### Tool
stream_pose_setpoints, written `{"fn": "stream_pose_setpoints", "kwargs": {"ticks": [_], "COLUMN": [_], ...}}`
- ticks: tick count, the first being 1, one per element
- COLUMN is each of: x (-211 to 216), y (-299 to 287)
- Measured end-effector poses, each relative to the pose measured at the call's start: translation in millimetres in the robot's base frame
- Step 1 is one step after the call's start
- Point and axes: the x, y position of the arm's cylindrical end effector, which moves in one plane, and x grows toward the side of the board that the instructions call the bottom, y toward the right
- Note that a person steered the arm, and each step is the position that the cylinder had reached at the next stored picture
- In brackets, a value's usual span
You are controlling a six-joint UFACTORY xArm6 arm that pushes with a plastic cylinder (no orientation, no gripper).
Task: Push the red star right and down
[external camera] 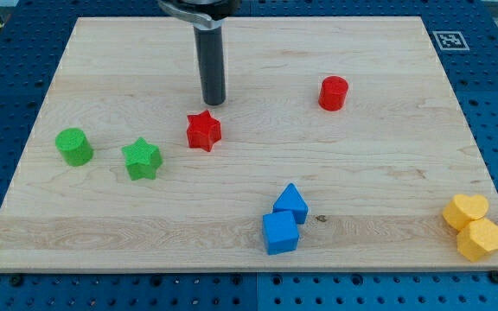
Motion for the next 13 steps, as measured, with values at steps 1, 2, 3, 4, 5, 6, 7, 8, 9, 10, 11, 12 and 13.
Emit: {"fn": "stream_pose_setpoints", "kwargs": {"ticks": [1, 2, 3, 4, 5, 6, 7, 8, 9, 10, 11, 12, 13], "x": [8, 14, 24, 34, 48, 56, 56, 56, 56, 56, 56, 56, 56], "y": [-15, -30, -41, -51, -54, -51, -34, -11, 10, 35, 61, 84, 104]}}
